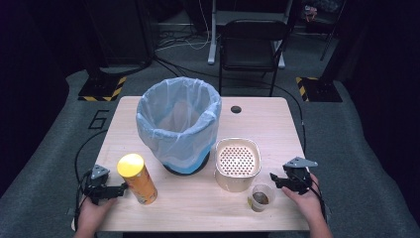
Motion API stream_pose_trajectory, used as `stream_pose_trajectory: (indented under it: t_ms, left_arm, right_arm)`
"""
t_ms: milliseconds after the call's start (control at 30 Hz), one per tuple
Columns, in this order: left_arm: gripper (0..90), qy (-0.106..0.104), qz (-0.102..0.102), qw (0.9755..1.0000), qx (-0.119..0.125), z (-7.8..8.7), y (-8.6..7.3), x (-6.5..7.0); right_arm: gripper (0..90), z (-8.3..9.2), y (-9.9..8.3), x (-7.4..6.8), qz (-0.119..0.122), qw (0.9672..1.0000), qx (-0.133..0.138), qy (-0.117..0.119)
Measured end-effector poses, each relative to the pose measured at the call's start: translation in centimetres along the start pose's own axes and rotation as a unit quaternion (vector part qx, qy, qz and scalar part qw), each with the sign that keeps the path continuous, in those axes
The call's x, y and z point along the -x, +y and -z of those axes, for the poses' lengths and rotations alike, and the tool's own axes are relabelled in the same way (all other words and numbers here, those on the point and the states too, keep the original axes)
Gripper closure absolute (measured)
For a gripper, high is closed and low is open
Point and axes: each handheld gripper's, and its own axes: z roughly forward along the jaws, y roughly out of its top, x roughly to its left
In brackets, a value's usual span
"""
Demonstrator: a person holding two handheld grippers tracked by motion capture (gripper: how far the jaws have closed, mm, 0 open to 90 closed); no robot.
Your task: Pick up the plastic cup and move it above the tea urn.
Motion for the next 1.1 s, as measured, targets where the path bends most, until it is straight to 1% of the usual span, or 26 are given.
stream_pose_trajectory:
  t_ms: [33,67,133,167,200,233,300,333,433,467,500,533,567,633,667,700,733,767,800,867,900,933,967,1033,1067,1100]
  left_arm:
    - [6.2,0.0,-0.002,1.0,-0.001,0.0,0.0,0.0]
    - [6.2,0.0,-0.002,1.0,-0.001,0.0,0.0,0.0]
    - [6.2,-0.001,-0.002,1.0,-0.001,0.0,0.0,0.0]
    - [6.2,-0.001,-0.001,1.0,0.0,0.0,0.0,0.0]
    - [6.2,-0.001,-0.002,1.0,-0.001,0.0,0.0,0.0]
    - [6.2,-0.001,-0.003,1.0,-0.001,0.0,0.0,0.0]
    - [6.2,-0.001,-0.002,1.0,-0.001,0.0,0.0,0.0]
    - [6.2,-0.001,-0.002,1.0,-0.001,0.0,0.0,0.0]
    - [6.2,-0.001,-0.002,1.0,-0.001,0.0,0.0,0.0]
    - [6.2,-0.001,-0.003,1.0,-0.002,0.0,0.0,0.0]
    - [6.2,-0.001,-0.002,1.0,-0.001,0.0,0.0,0.0]
    - [6.2,-0.001,-0.002,1.0,-0.001,0.0,0.0,0.0]
    - [6.2,-0.001,-0.003,1.0,-0.001,0.0,0.0,0.0]
    - [6.2,-0.001,-0.001,1.0,0.0,0.0,0.0,0.0]
    - [6.2,-0.001,-0.001,1.0,-0.001,0.0,0.0,0.0]
    - [6.2,-0.001,-0.001,1.0,-0.001,0.0,0.0,0.0]
    - [6.2,-0.001,-0.001,1.0,-0.001,0.0,0.0,0.0]
    - [6.2,-0.001,-0.001,1.0,-0.001,0.0,0.0,0.0]
    - [6.2,-0.001,-0.002,1.0,-0.001,0.0,0.0,0.0]
    - [6.2,-0.001,-0.001,1.0,-0.001,0.0,0.0,0.0]
    - [6.1,-0.001,-0.001,1.0,-0.001,0.0,0.0,0.0]
    - [6.2,-0.001,-0.002,1.0,-0.001,0.0,0.0,0.0]
    - [6.2,-0.001,-0.002,1.0,-0.001,0.0,0.0,0.0]
    - [6.2,-0.001,-0.001,1.0,-0.001,0.0,0.0,0.0]
    - [6.2,-0.001,-0.001,1.0,-0.001,0.0,0.0,0.0]
    - [6.2,-0.001,-0.001,1.0,-0.001,0.0,0.0,0.0]
  right_arm:
    - [35.1,0.0,0.0,0.0,0.0,1.0,0.0,0.0]
    - [35.0,0.6,0.6,-0.1,-0.003,0.9999,0.004,0.013]
    - [35.0,0.8,0.9,-0.2,-0.004,0.9998,0.009,0.016]
    - [35.0,1.3,1.2,-0.3,-0.003,0.9998,0.009,0.018]
    - [34.8,1.9,1.6,-0.4,-0.006,0.9995,0.017,0.027]
    - [34.8,1.9,1.6,-0.4,-0.006,0.9995,0.017,0.027]
    - [33.3,2.4,2.0,-0.5,-0.013,0.9989,0.019,0.041]
    - [33.1,3.0,2.3,-0.6,-0.011,0.9985,0.022,0.048]
    - [32.1,3.4,2.4,-0.8,-0.014,0.9981,0.025,0.055]
    - [31.7,3.6,2.4,-0.8,-0.008,0.9979,0.027,0.058]
    - [30.9,4.0,2.5,-1.1,-0.006,0.9977,0.031,0.06]
    - [30.4,4.5,2.5,-1.4,0.003,0.9972,0.032,0.068]
    - [30.4,4.5,2.5,-1.4,0.003,0.9972,0.032,0.068]
    - [29.6,4.8,2.5,-1.9,0.005,0.9964,0.035,0.077]
    - [28.7,5.2,2.6,-2.5,0.009,0.9952,0.035,0.09]
    - [28.7,5.2,2.6,-2.5,0.009,0.9952,0.035,0.09]
    - [27.8,5.5,2.6,-3.1,0.021,0.9946,0.036,0.095]
    - [27.8,5.5,2.6,-3.1,0.021,0.9946,0.036,0.095]
    - [27.5,5.8,2.7,-3.5,0.027,0.9942,0.034,0.098]
    - [26.1,6.4,2.9,-4.4,0.037,0.9922,0.041,0.112]
    - [26.1,6.4,2.9,-4.4,0.037,0.9922,0.041,0.112]
    - [25.2,6.7,2.9,-5.0,0.041,0.9908,0.045,0.121]
    - [24.5,6.7,2.9,-5.3,0.04,0.9905,0.047,0.123]
    - [23.4,6.8,3.0,-5.6,0.044,0.9902,0.047,0.124]
    - [21.2,6.8,2.9,-6.1,0.049,0.9893,0.047,0.129]
    - [21.2,6.8,2.9,-6.1,0.049,0.9893,0.047,0.129]
